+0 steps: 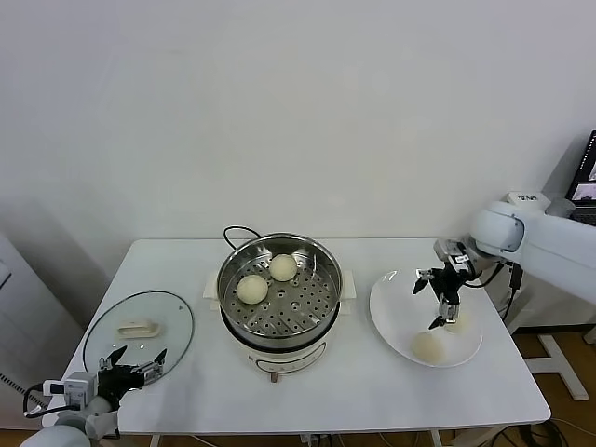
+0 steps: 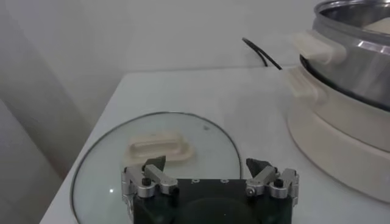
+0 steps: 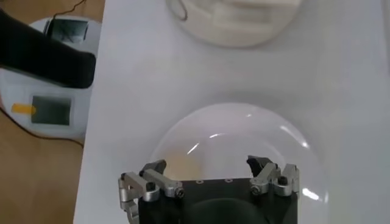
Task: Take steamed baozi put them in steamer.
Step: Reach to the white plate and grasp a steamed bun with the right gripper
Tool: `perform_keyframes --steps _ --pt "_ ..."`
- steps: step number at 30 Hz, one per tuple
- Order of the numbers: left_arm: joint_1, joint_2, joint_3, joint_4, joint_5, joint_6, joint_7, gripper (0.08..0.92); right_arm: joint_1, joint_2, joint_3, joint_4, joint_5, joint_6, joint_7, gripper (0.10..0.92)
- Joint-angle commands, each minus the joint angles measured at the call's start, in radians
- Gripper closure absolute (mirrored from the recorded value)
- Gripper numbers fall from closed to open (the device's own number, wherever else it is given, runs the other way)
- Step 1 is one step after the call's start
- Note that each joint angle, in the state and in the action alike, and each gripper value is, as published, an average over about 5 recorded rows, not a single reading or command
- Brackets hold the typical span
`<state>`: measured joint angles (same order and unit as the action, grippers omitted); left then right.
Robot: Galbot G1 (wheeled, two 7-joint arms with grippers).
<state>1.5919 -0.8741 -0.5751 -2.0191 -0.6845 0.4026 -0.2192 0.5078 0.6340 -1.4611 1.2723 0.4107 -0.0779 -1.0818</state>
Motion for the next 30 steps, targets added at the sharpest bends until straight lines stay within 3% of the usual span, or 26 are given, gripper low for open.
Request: perform_keyframes --steps 1,17,26,30 --pt "-0.001 0.001 0.001 0.005 0.0 -0.001 0.001 0.177 -0.149 -0.004 0.08 -0.061 -0.08 0.032 -0.011 0.203" --pt "0.007 -0.002 0.003 0.005 0.009 -0.002 0.001 0.177 -0.265 0.012 0.142 -0.096 -0.132 0.028 -0.016 0.206" --pt "0.011 -0.007 0.005 0.001 0.016 -0.001 0.001 0.177 -0.311 0.028 0.181 -0.12 -0.142 0.011 0.004 0.288" --pt "0.012 -0.006 0.005 -0.001 0.016 -0.001 0.001 0.177 -0.325 0.032 0.203 -0.135 -0.136 0.0 0.011 0.361"
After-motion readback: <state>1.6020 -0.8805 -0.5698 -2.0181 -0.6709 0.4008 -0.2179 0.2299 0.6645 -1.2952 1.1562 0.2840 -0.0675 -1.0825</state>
